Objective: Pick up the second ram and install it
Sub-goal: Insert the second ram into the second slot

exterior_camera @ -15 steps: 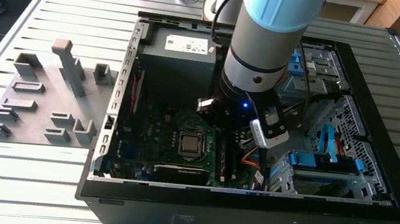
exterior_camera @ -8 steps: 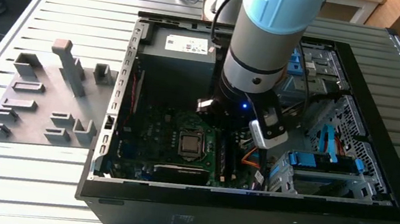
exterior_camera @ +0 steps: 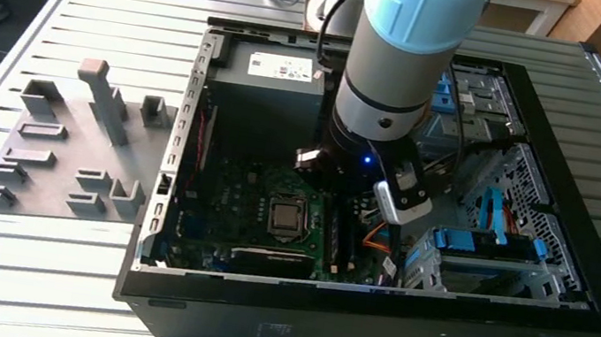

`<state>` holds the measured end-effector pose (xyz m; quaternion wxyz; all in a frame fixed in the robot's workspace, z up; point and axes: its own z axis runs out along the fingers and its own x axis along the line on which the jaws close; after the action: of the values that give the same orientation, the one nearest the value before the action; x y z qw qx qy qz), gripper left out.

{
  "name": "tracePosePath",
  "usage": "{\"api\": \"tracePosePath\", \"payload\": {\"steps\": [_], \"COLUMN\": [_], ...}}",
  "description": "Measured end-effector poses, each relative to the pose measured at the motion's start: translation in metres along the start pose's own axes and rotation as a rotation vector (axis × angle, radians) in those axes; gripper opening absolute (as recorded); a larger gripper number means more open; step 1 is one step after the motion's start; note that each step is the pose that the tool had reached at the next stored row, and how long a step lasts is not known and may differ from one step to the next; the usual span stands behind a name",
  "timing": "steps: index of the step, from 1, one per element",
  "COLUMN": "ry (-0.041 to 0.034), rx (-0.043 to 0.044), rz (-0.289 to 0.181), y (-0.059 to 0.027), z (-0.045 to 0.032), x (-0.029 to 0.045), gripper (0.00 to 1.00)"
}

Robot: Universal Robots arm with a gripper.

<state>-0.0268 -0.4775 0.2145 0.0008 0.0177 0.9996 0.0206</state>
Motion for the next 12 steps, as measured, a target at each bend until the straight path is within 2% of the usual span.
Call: {"api": "tracePosePath", "payload": {"steps": [12], "ry": [0.0005], "rx": [-0.0147], "rz": [0.000], "y": [-0.0032], "z": [-0.0012], "x": [-0.0001], "gripper": [0.14]}}
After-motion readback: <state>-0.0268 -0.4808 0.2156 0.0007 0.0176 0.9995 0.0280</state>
